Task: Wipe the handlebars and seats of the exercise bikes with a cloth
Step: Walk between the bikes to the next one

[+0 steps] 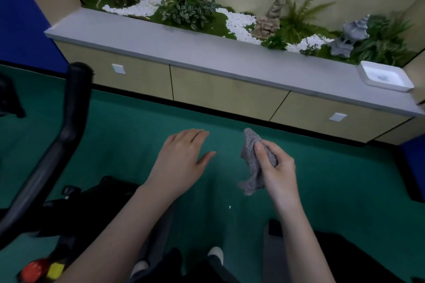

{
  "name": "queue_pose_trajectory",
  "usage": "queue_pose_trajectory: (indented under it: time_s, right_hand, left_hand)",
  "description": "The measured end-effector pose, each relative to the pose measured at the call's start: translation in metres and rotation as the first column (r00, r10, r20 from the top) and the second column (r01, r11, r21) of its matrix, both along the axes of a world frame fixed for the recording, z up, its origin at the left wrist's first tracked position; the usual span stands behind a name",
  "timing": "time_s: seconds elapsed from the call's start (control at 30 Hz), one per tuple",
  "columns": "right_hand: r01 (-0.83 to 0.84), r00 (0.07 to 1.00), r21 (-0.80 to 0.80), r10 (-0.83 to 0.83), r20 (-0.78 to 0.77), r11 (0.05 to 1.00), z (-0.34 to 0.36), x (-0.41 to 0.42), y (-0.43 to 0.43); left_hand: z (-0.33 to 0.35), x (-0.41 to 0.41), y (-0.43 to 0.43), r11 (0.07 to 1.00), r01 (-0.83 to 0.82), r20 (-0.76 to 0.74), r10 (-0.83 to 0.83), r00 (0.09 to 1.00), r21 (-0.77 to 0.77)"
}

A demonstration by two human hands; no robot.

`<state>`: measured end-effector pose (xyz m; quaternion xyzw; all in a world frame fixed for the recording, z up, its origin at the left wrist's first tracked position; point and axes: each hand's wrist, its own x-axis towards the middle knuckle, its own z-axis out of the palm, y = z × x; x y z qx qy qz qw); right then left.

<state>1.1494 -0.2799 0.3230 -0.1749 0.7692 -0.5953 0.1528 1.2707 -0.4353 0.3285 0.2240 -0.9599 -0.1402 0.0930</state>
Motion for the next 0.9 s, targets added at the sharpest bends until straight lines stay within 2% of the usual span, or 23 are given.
queue_pose_trajectory:
  time_s: [0.27,0.47,0.73,0.9]
  right_hand:
    - [0.084,0.994,-0.003,-0.083,0.072,0.996,-0.016,-0.055,0.05]
    - [0.121,0.991,0.033,-0.123,0.059,0.992,-0.023,-0.1,0.041]
    - [0.118,0.991,0.128,-0.108,-0.084,0.985,-0.017,-0.181,-0.037]
    - [0.029,0.995,0.123,-0.017,-0.103,0.992,-0.009,-0.218,-0.108]
  left_hand:
    - [-0.04,-0.057,0.022,1.0,0.015,0.187,-0.02,0.982,0.027]
    - [-0.052,-0.094,0.004,0.996,0.004,0.222,-0.024,0.975,0.087]
    - [-0.071,-0.168,-0.07,0.991,-0.037,0.227,0.006,0.974,0.131]
    - [-0.078,-0.191,-0.129,0.974,-0.131,0.24,0.085,0.967,0.184]
